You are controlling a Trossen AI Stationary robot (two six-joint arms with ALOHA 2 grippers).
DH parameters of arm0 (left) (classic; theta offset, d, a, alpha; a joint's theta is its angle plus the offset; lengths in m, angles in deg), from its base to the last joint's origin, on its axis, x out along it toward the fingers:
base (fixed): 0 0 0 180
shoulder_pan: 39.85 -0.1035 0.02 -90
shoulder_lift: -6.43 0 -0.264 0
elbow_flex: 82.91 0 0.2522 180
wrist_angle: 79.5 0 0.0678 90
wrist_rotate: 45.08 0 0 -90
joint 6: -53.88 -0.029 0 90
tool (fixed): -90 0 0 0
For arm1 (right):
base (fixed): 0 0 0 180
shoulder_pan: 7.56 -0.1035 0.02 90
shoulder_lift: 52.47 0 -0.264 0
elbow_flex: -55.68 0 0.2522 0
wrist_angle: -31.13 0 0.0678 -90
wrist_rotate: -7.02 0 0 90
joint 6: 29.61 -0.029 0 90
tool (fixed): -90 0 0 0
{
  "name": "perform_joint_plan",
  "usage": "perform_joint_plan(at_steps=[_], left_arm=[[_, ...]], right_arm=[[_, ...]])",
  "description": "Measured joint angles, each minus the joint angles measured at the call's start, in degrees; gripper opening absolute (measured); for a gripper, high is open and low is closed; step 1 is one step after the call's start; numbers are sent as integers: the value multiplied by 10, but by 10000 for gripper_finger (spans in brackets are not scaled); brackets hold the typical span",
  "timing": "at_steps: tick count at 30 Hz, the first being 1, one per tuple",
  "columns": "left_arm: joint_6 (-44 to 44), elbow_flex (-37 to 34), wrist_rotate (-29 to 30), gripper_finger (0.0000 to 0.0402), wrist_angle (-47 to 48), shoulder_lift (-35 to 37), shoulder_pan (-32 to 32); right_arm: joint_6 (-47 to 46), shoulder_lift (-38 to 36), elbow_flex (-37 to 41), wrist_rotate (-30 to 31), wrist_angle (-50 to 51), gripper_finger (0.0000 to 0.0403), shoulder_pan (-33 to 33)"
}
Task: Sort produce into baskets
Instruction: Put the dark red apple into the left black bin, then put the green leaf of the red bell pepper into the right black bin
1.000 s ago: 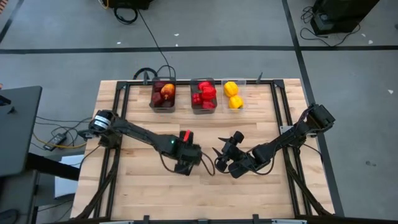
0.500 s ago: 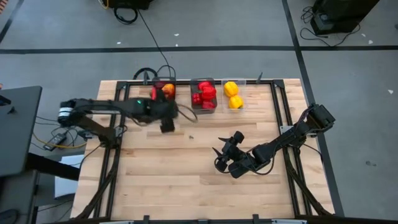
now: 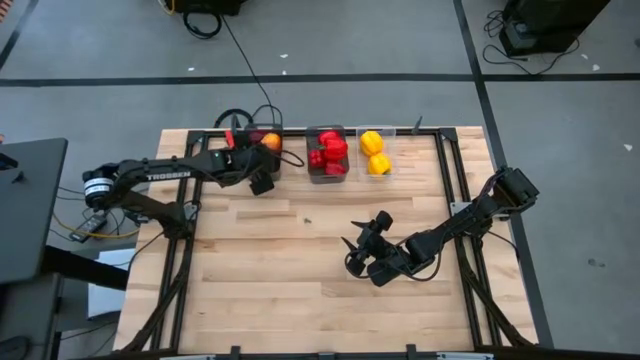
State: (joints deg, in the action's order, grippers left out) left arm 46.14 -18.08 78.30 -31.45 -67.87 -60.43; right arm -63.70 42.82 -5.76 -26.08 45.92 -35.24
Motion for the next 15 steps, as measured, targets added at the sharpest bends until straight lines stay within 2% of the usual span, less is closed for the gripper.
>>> perform_joint_plan(at_steps=[4, 9, 15], left_arm=[[13, 6, 3, 348, 6, 1, -6], [38, 52, 3, 348, 39, 6, 5], [54, 61, -21, 348, -4, 57, 73]], right_arm=[[0, 0, 0, 0, 1, 261, 1], [-8, 2, 0, -2, 1, 261, 10], [-20, 2, 11, -66, -1, 261, 25]])
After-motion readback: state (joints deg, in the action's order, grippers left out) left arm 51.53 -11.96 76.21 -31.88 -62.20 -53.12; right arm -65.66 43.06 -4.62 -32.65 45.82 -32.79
